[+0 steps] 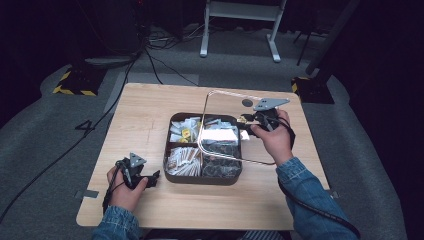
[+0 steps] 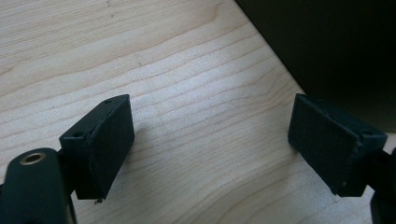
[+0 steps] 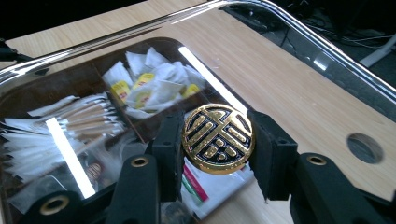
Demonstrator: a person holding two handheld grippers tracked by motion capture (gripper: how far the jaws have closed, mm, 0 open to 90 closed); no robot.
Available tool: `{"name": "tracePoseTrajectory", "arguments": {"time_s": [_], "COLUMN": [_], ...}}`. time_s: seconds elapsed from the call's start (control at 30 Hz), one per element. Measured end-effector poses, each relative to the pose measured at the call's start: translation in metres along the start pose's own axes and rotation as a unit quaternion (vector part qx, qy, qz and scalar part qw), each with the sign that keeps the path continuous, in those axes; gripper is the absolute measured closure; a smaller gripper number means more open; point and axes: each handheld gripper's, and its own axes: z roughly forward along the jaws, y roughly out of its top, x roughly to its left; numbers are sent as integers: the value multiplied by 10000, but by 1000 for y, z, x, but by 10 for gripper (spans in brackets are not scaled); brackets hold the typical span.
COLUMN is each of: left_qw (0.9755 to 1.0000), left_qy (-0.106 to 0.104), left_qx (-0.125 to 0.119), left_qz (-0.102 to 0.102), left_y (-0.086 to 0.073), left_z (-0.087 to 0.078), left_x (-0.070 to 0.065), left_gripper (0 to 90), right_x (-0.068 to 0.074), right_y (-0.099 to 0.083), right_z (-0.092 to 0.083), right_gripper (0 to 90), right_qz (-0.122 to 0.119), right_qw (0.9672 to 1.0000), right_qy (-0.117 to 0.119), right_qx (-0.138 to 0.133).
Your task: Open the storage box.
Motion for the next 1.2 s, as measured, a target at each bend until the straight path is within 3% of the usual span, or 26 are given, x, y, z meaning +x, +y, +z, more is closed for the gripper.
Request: {"name": "tracePoseTrajectory", "arguments": {"time_s": [0.47,0.67,1.2], "left_qw": [10000,10000,10000], "left_qy": [2,16,17], "left_qx": [1,-11,1], "left_qz": [2,-1,3], "left_y": [0,0,0], "left_z": [0,0,0], "left_x": [0,0,-1], "left_gripper": [149,152,155], "right_x": [-37,-48,-75], "right_y": [-24,-32,-64], "right_z": [-36,-45,-52], "right_gripper": [585,585,585], "right_qz": [87,121,394], "right_qw": [9988,9985,9961], "right_qy": [-429,-488,-668], "right_qx": [199,226,429]}}
